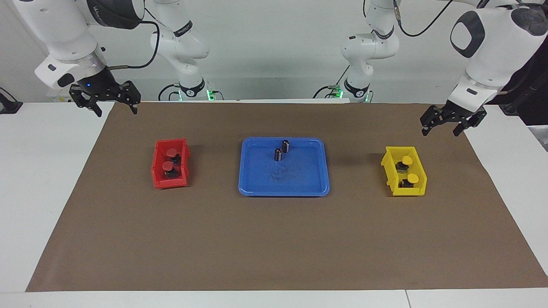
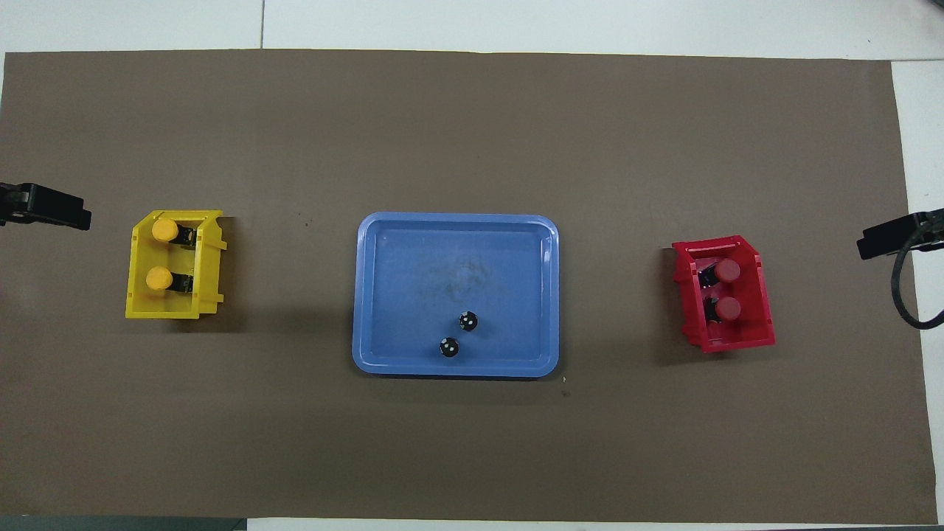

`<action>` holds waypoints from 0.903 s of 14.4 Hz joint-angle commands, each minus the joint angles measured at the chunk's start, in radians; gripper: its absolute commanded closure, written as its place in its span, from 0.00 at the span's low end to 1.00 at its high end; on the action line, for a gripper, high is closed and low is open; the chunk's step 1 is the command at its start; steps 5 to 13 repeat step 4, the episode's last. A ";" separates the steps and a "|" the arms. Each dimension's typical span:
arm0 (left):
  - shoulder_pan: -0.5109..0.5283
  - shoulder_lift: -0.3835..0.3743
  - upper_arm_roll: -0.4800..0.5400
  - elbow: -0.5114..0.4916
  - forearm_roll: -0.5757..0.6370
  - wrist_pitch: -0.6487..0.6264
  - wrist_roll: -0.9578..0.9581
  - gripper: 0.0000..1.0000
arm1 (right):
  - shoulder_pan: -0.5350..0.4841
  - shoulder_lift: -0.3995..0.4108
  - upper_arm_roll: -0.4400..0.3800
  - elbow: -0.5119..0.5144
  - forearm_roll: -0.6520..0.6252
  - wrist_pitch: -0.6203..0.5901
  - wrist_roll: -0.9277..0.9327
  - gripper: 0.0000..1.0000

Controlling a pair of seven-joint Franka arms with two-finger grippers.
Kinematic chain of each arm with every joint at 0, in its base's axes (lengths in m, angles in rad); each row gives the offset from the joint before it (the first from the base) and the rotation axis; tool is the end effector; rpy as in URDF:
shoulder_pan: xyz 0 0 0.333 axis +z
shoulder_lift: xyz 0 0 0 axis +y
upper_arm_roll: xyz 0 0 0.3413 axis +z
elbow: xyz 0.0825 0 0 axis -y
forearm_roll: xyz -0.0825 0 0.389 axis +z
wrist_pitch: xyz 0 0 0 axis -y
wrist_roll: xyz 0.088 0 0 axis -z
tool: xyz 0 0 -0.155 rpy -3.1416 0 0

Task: Sort red and yellow buttons by color

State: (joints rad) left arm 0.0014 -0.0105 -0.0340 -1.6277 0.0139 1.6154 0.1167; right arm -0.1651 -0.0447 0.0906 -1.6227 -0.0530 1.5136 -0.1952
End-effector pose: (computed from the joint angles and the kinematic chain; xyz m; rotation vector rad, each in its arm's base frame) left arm 0.5588 -0.0162 0.5844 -3.1187 0.2342 0.0038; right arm 0.5326 -0.0472 0.5972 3.0863 0.1841 -0.1108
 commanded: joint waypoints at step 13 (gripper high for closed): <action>-0.012 0.017 -0.021 0.049 -0.031 -0.083 0.009 0.00 | -0.019 0.006 0.012 0.017 0.009 -0.010 0.011 0.00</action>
